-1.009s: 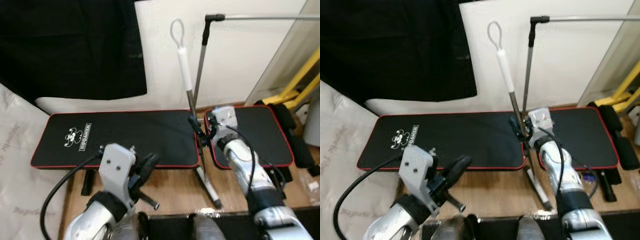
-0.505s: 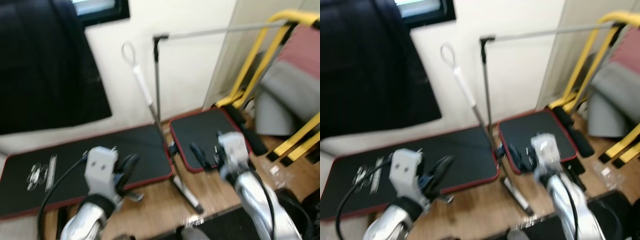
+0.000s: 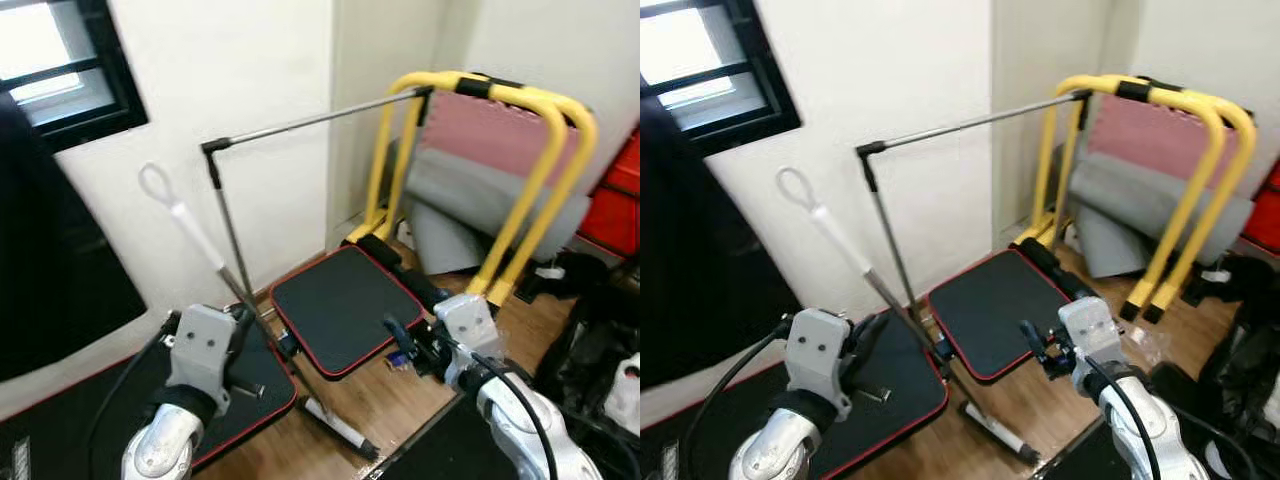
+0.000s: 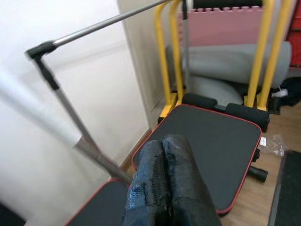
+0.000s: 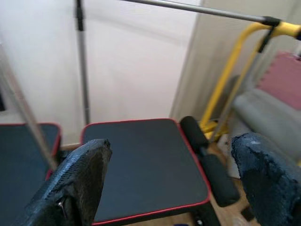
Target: Sweep floor
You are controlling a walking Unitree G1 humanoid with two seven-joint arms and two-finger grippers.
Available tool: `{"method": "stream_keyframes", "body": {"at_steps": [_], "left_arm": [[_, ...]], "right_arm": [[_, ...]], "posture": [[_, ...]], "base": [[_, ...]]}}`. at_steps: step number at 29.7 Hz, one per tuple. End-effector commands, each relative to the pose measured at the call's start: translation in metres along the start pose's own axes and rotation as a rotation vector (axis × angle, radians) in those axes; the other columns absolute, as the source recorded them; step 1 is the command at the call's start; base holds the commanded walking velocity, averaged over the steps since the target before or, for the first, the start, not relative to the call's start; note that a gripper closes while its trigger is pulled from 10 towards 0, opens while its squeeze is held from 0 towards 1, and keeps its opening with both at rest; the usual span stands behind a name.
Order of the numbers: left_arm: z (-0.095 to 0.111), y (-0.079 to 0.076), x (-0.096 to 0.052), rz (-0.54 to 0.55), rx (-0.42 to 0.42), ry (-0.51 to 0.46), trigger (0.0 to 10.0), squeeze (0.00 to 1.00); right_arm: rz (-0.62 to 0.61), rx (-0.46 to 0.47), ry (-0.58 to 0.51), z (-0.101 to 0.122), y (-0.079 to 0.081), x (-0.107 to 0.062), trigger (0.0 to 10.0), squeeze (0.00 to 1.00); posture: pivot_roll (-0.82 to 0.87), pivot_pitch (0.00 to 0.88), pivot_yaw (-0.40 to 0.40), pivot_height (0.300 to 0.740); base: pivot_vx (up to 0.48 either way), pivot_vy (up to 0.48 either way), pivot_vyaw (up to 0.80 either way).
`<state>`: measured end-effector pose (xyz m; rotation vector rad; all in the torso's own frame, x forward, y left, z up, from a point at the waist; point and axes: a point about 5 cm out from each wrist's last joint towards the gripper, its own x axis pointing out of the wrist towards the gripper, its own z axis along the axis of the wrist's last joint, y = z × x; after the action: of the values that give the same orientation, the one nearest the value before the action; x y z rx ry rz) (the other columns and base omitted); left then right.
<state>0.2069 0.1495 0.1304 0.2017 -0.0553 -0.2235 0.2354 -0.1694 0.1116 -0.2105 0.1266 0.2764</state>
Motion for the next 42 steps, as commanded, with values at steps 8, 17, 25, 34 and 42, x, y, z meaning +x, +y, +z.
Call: {"method": "stream_keyframes", "body": {"at_steps": [8, 17, 25, 34, 42], "left_arm": [[-0.009, 0.001, 0.012, 0.030, -0.008, -0.001, 10.0, 0.00], [-0.013, 0.000, 0.017, 0.021, -0.027, -0.011, 10.0, 0.00], [-0.014, 0.000, 0.018, 0.028, -0.042, -0.027, 10.0, 0.00], [-0.015, 0.000, 0.020, 0.029, -0.049, -0.032, 10.0, 0.00], [-0.015, 0.000, 0.022, 0.024, -0.061, -0.034, 10.0, 0.00]], "right_arm": [[0.007, -0.009, -0.011, 0.003, 0.005, 0.011, 10.0, 0.00], [0.009, -0.046, -0.040, 0.006, 0.005, 0.015, 10.0, 0.00], [0.014, -0.048, -0.038, 0.005, 0.004, 0.016, 10.0, 0.00], [0.011, -0.055, -0.044, 0.005, 0.004, 0.017, 10.0, 0.00], [0.008, -0.071, -0.068, 0.008, 0.004, 0.019, 10.0, 0.00]], "posture": [[-0.16, 0.000, 0.018, 0.740], [-0.16, 0.000, 0.017, 0.740], [-0.17, 0.000, 0.010, 0.740], [-0.17, 0.000, 0.012, 0.740], [-0.17, 0.000, 0.015, 0.740]], "base": [[0.000, 0.000, -0.80], [0.000, 0.000, -0.80], [0.000, 0.000, -0.80], [0.000, 0.000, -0.80], [0.000, -0.440, 0.00]]}}
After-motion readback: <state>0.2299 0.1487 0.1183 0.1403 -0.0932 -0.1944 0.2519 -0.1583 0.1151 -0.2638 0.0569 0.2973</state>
